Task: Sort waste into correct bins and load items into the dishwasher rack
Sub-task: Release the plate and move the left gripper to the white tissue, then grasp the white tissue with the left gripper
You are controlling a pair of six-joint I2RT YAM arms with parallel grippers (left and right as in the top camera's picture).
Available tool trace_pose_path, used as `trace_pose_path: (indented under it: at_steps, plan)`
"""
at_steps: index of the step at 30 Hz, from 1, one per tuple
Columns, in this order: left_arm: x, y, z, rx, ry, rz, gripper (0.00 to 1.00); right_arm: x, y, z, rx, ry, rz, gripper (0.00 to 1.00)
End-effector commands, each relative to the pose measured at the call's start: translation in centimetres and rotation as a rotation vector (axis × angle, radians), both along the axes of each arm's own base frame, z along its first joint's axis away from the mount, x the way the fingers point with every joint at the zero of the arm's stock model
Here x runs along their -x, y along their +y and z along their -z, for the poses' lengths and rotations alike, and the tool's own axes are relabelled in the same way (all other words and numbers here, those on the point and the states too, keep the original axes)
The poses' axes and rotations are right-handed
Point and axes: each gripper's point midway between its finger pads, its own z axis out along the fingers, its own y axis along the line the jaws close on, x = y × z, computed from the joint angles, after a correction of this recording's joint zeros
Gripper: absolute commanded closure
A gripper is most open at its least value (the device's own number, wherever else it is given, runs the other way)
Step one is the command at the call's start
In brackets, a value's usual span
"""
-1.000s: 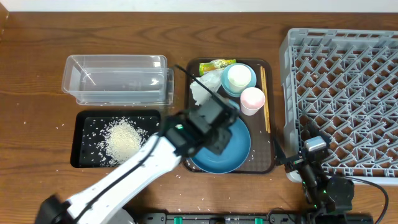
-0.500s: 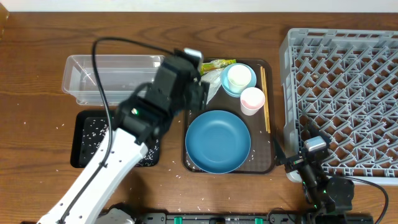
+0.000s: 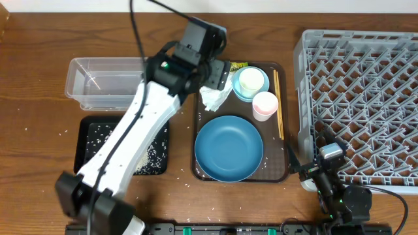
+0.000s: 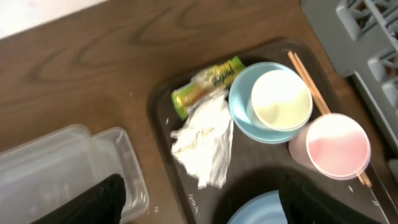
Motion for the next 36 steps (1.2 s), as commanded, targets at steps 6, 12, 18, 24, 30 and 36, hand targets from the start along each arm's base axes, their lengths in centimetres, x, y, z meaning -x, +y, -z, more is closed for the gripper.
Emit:
trace_pose_path:
  at_steps: [6, 12, 18, 24, 30, 36]
  plan:
    - [-4.6, -0.6, 2.6, -0.072, -0.07, -0.019, 0.19, 0.2, 0.6, 0.1, -0.002, 0.002, -0.023, 0.01]
    - [-6.1, 0.3, 7.0, -0.147, -0.013, -0.063, 0.19, 0.2, 0.6, 0.1, -0.002, 0.002, -0.023, 0.01]
    - [-6.5, 0.2, 10.4, -0.179, 0.044, -0.058, 0.21, 0.2, 0.6, 0.1, -0.002, 0.002, -0.023, 0.01]
    - [-6.9, 0.8, 12.8, -0.198, 0.087, -0.068, 0.26, 0.2, 0.6, 0.1, -0.002, 0.002, -0.023, 0.01]
    - [-6.7, 0.1, 15.0, -0.126, 0.164, -0.023, 0.26, 0.2, 0.6, 0.1, -0.002, 0.002, -0.023, 0.01]
    - [-7.0, 0.8, 16.8, -0.134, 0.194, -0.026, 0.26, 0.2, 0.6, 0.1, -0.002, 0.002, -0.024, 0.01]
